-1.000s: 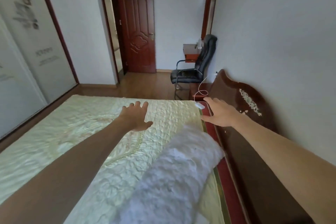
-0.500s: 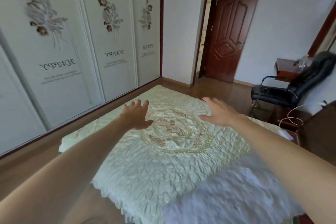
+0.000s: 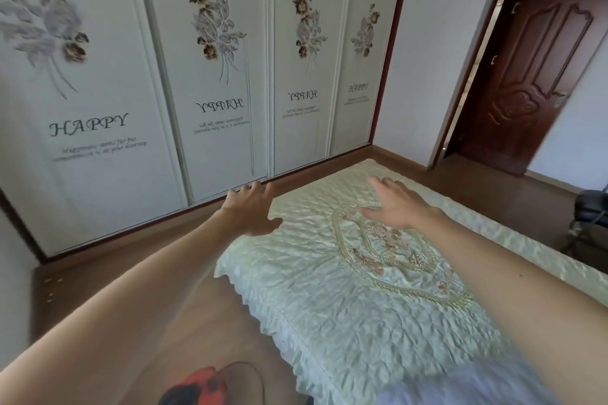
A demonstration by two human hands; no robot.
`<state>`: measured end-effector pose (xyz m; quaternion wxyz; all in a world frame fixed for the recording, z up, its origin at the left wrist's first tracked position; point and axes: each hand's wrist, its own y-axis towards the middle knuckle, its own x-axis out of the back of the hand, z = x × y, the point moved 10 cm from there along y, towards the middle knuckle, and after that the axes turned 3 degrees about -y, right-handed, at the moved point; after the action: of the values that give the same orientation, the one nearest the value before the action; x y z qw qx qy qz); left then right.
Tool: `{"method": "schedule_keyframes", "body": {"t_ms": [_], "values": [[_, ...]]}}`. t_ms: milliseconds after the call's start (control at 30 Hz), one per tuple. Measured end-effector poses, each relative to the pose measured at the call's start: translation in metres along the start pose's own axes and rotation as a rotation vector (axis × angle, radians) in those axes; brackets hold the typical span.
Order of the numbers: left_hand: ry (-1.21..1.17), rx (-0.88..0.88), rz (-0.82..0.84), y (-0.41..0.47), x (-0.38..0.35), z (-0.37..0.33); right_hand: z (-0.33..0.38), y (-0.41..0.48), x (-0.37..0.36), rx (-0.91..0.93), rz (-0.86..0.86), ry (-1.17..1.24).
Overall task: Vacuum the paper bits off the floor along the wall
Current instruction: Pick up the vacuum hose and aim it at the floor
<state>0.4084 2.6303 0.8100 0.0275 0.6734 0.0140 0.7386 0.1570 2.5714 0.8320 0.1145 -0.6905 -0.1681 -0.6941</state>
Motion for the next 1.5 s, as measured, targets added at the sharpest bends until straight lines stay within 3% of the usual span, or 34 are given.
{"method": "schedule_keyframes", "body": {"t_ms": [433, 1000, 1233, 1500], "values": [[-0.044, 0.247, 0.089, -0.040, -0.055, 0.135, 0.140, 0.074, -0.038, 0.207, 0.067, 0.042], [-0.066, 0.482, 0.222, -0.023, -0.143, 0.202, 0.231, 0.185, -0.155, 0.429, 0.225, 0.121], [-0.137, 0.550, 0.310, -0.046, -0.226, 0.203, 0.260, 0.178, -0.251, 0.501, 0.361, 0.142], [-0.262, 0.582, 0.508, -0.099, -0.378, 0.174, 0.265, 0.111, -0.420, 0.502, 0.625, 0.127]]}}
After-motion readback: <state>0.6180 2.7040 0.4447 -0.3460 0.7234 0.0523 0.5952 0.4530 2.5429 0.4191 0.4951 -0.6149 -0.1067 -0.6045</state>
